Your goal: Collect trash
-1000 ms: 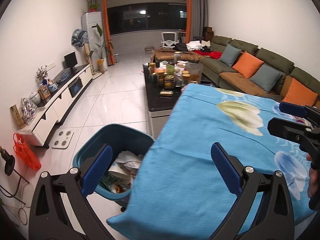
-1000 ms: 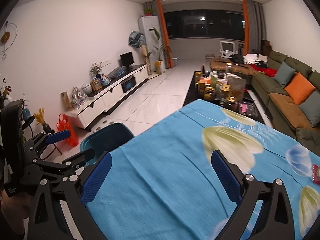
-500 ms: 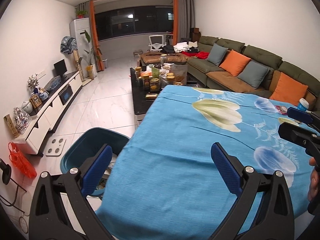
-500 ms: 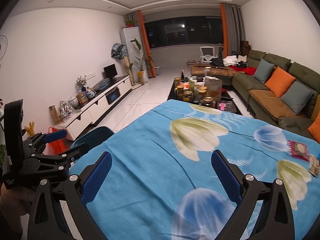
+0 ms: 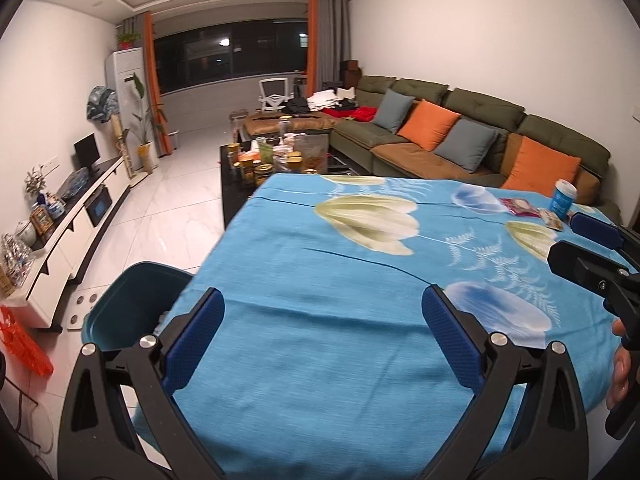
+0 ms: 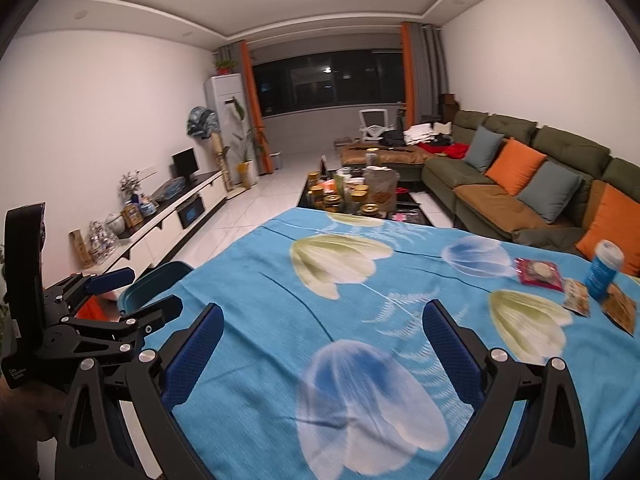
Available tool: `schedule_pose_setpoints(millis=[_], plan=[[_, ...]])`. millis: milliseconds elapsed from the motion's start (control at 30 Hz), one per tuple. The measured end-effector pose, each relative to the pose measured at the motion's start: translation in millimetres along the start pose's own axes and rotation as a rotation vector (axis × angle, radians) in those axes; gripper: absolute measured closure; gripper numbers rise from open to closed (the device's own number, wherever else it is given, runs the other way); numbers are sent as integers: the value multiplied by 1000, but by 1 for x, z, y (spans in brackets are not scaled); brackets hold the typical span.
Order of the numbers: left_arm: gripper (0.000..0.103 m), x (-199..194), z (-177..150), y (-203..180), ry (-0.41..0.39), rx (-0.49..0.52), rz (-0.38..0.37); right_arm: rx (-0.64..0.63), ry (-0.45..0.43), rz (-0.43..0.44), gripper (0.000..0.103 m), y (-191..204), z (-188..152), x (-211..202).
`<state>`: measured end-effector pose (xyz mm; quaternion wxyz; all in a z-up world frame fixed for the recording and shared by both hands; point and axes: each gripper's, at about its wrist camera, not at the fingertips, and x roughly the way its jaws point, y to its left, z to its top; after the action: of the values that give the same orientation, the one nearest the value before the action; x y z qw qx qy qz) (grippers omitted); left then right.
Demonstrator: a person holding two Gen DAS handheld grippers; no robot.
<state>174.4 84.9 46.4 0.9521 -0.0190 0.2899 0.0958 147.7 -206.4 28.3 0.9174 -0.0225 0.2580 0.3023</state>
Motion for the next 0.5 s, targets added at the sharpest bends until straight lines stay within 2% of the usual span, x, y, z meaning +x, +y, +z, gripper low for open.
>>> schedule_pose_setpoints(millis=[500], plan=[[6,3,-7,-43,6,50,-98,99,-33,-150,7,-42,-36,-49]])
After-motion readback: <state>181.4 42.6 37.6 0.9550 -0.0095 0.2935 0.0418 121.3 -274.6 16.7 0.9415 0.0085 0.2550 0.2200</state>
